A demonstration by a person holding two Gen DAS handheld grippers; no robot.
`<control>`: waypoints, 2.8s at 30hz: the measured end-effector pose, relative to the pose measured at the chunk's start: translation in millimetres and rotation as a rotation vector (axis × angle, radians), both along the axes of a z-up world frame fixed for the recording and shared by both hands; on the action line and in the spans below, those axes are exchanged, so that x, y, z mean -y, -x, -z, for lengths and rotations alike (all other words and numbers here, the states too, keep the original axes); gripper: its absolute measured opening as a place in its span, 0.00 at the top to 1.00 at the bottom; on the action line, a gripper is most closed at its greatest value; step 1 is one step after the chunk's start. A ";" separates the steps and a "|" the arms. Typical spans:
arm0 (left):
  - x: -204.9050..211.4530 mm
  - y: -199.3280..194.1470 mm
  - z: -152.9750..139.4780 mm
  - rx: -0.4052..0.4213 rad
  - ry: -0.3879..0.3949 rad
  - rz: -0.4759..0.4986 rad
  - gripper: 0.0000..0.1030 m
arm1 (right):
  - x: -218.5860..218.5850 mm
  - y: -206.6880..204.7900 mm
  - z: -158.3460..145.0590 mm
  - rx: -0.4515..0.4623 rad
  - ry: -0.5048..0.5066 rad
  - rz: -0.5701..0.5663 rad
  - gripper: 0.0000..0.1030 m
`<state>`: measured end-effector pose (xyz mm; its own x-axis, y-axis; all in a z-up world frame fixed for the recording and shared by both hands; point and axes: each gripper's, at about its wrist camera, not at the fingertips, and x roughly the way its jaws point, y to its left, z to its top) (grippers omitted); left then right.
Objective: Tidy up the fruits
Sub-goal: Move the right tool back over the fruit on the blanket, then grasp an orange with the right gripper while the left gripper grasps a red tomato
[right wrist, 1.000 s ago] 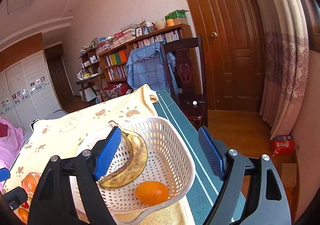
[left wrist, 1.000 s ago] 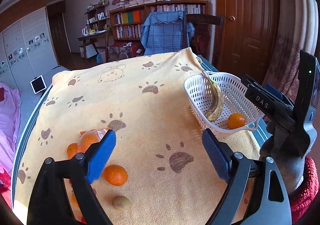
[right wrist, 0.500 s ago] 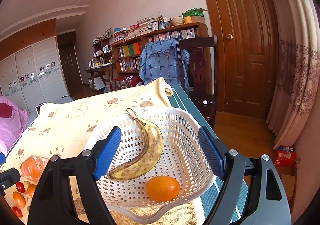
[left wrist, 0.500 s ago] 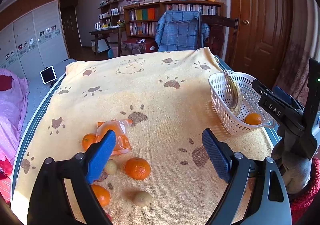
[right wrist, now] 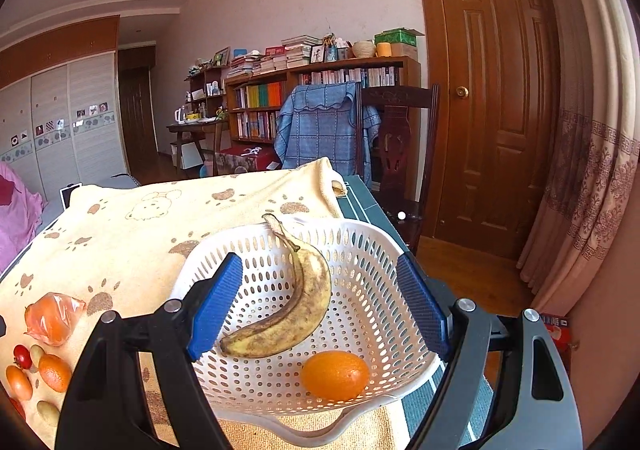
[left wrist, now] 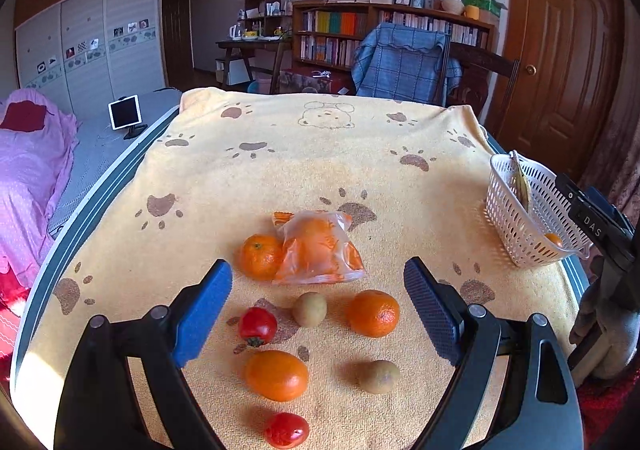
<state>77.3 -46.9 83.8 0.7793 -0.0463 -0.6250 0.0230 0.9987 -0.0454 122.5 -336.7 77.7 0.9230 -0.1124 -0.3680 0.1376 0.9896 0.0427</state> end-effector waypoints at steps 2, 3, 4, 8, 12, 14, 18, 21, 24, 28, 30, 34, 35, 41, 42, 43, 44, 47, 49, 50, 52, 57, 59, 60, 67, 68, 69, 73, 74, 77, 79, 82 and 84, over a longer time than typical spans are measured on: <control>-15.8 1.0 0.6 0.000 0.013 -0.028 0.15 | -5.9 1.1 -7.9 -0.015 -0.010 -0.035 0.22; -23.6 1.4 0.9 0.001 0.021 -0.041 0.15 | -9.1 2.4 -12.1 -0.023 -0.016 -0.054 0.22; -30.7 1.9 1.0 0.003 0.030 -0.052 0.15 | -12.5 4.5 -16.2 -0.030 -0.023 -0.074 0.22; -56.5 2.8 2.3 0.006 0.069 -0.084 0.15 | -31.7 13.2 -27.6 -0.064 -0.068 -0.170 0.13; -74.8 4.1 6.8 -0.001 0.090 -0.100 0.15 | -58.9 19.4 -26.5 -0.110 -0.092 -0.242 0.13; -80.9 5.4 9.3 -0.006 0.097 -0.102 0.15 | -72.3 20.6 -21.2 -0.145 -0.119 -0.278 0.13; -87.4 8.6 15.2 -0.014 0.108 -0.091 0.15 | -99.8 20.8 -10.9 -0.219 -0.164 -0.345 0.13; -91.9 9.0 21.6 -0.027 0.122 -0.084 0.15 | -122.2 21.7 0.2 -0.266 -0.174 -0.383 0.13; -96.6 8.7 27.3 -0.037 0.137 -0.080 0.16 | -140.6 20.3 8.0 -0.301 -0.168 -0.410 0.13; -101.4 8.9 31.8 -0.042 0.158 -0.077 0.16 | -158.7 13.9 22.0 -0.364 -0.168 -0.444 0.13; -103.3 9.1 33.7 -0.044 0.164 -0.073 0.15 | -167.1 11.0 29.0 -0.388 -0.158 -0.455 0.13; -107.9 9.0 38.0 -0.051 0.183 -0.078 0.16 | -182.4 7.4 39.1 -0.428 -0.131 -0.486 0.22; -109.4 8.6 39.3 -0.054 0.188 -0.082 0.16 | -186.3 6.0 42.1 -0.441 -0.126 -0.495 0.27; -113.9 6.4 44.8 -0.067 0.194 -0.099 0.16 | -202.3 0.2 53.6 -0.495 -0.112 -0.540 0.50; -113.9 6.1 45.6 -0.068 0.194 -0.098 0.16 | -204.0 -0.4 54.7 -0.498 -0.109 -0.544 0.52; -113.7 5.9 46.4 -0.070 0.194 -0.099 0.16 | -206.1 -2.0 55.8 -0.502 -0.106 -0.546 0.53; -113.6 5.5 47.1 -0.072 0.194 -0.099 0.16 | -207.5 -3.6 57.6 -0.506 -0.103 -0.546 0.55; -113.6 4.8 48.3 -0.074 0.198 -0.098 0.16 | -207.3 -8.3 61.5 -0.518 -0.115 -0.543 0.60; -114.2 4.4 49.5 -0.075 0.204 -0.096 0.16 | -206.8 -8.5 61.2 -0.514 -0.118 -0.543 0.61; -114.8 3.9 49.8 -0.074 0.211 -0.095 0.16 | -206.2 -7.8 61.2 -0.510 -0.119 -0.543 0.61; -115.6 4.0 50.5 -0.075 0.224 -0.087 0.16 | -203.7 -6.2 60.6 -0.502 -0.120 -0.534 0.61; -111.0 6.9 49.7 -0.069 0.242 -0.033 0.16 | -184.7 -0.9 50.1 -0.445 -0.126 -0.465 0.61; -105.5 7.2 49.6 -0.072 0.241 0.000 0.16 | -176.6 0.1 48.8 -0.428 -0.129 -0.435 0.61; -102.1 7.0 49.7 -0.076 0.230 0.012 0.16 | -173.7 0.1 49.3 -0.425 -0.132 -0.425 0.61; -78.3 0.5 53.7 -0.129 0.161 0.091 0.25 | -172.9 -0.7 57.5 -0.431 -0.139 -0.424 0.61; -75.5 -1.9 55.6 -0.144 0.154 0.095 0.30 | -173.4 0.0 57.4 -0.428 -0.136 -0.427 0.61; -73.2 -4.2 57.5 -0.161 0.150 0.100 0.34 | -173.9 0.5 57.4 -0.425 -0.133 -0.430 0.61; -71.8 -12.5 60.1 -0.208 0.193 0.113 0.49 | -173.1 2.8 58.5 -0.419 -0.140 -0.434 0.61; -71.4 -14.7 61.1 -0.219 0.204 0.118 0.52 | -172.5 3.0 58.6 -0.418 -0.143 -0.435 0.61; -67.9 -18.9 62.4 -0.234 0.215 0.131 0.56 | -171.3 3.8 58.2 -0.414 -0.146 -0.436 0.61; -66.0 -19.3 62.8 -0.231 0.214 0.134 0.59 | -170.5 3.8 58.6 -0.413 -0.150 -0.435 0.61; -67.3 -18.3 63.3 -0.219 0.234 0.143 0.67 | -168.2 3.8 59.1 -0.412 -0.160 -0.433 0.61; -69.6 -15.6 63.5 -0.199 0.244 0.145 0.70 | -167.2 4.4 58.9 -0.407 -0.163 -0.432 0.61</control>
<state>93.0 22.7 20.3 0.6174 -0.3139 -0.7213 0.1301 0.9450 -0.2999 118.1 -169.5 18.8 0.6541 0.3278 -0.6817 -0.2373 0.9447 0.2265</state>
